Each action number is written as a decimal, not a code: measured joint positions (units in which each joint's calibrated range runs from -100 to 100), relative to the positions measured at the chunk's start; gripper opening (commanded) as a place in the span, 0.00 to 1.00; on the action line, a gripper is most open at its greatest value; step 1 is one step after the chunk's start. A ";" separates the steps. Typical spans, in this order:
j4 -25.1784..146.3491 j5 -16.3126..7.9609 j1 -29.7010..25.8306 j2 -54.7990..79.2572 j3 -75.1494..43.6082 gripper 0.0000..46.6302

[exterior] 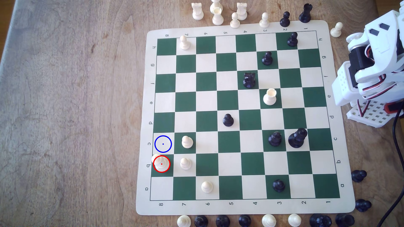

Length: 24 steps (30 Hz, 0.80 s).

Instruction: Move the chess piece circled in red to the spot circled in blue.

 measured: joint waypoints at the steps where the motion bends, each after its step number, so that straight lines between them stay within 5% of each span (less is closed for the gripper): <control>1: 0.00 0.00 0.00 0.00 0.00 0.24; 6: 10.68 0.20 0.29 0.00 0.00 0.24; 14: 55.22 0.20 3.54 0.00 -4.34 0.24; 24: 111.87 -0.05 6.93 14.91 -27.02 0.28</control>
